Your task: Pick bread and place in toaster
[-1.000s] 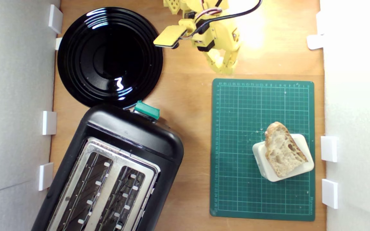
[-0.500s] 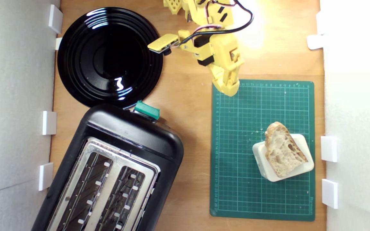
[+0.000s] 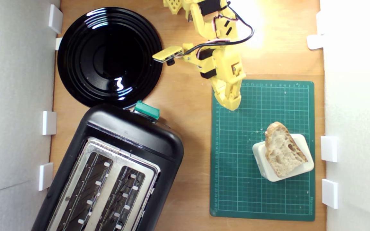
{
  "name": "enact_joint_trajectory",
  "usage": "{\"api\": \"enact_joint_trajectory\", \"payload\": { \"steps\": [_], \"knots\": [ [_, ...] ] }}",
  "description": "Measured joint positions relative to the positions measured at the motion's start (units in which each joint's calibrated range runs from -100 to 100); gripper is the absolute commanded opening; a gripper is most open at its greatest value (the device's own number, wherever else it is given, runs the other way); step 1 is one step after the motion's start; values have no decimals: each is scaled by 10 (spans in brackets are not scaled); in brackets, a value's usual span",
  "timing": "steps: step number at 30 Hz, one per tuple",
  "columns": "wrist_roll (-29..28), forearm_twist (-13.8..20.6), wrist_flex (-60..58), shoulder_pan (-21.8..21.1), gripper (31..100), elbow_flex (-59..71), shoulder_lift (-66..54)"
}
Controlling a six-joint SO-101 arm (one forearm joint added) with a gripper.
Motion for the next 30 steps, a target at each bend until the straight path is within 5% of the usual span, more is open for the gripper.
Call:
{"api": "enact_joint_trajectory", "payload": {
  "steps": [17, 24, 30],
  "knots": [
    [-21, 33, -272, -38, 511, -8, 241],
    [-21, 34, -332, -55, 684, -12, 286],
    [-10, 28, -358, -66, 749, -19, 313]
  ]
}}
